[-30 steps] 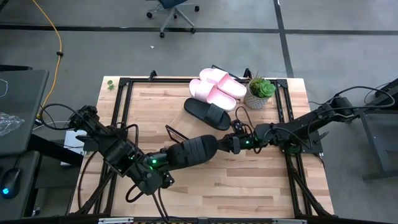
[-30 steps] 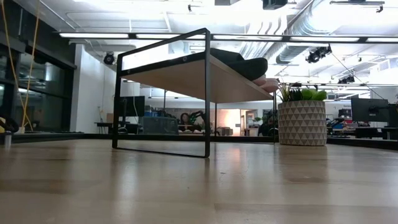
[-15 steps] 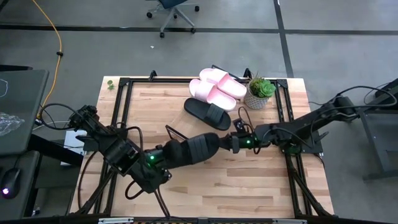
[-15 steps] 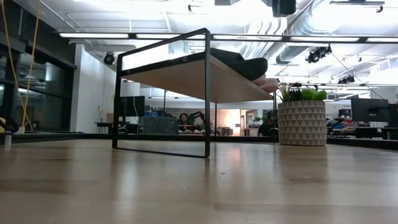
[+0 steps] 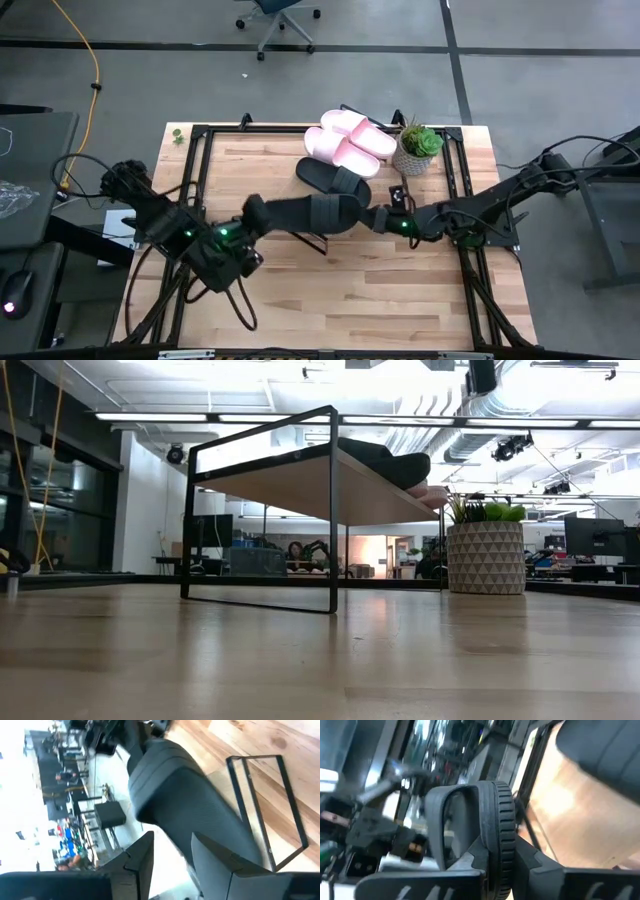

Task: Pick and place slides into the shelf
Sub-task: Put the black slide on the shelf

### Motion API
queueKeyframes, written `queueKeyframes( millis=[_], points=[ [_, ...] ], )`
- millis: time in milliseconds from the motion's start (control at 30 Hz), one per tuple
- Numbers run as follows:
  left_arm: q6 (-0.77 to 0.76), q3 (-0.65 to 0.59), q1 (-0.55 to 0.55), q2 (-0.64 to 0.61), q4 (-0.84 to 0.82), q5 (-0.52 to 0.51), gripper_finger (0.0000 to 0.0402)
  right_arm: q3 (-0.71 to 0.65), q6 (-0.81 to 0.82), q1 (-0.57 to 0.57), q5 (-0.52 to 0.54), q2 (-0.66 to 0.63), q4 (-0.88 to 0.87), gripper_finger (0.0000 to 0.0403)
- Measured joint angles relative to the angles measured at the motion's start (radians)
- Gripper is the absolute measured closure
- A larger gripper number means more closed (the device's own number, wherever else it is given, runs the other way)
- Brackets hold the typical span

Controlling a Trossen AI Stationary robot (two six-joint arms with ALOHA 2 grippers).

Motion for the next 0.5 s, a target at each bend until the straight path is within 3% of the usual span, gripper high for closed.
queueKeyframes(
  millis=[333,500],
  points=[
    [-0.261,0.000,0.000,-0.061,-0.106,-0.008,0.0285,0.000,0.170,0.162,0.400,0.020,0.001,0.0385],
    [-0.348,0.000,-0.007,-0.060,-0.137,-0.006,0.0285,0.000,0.255,0.208,0.529,0.057,0.041,0.0385]
  ],
)
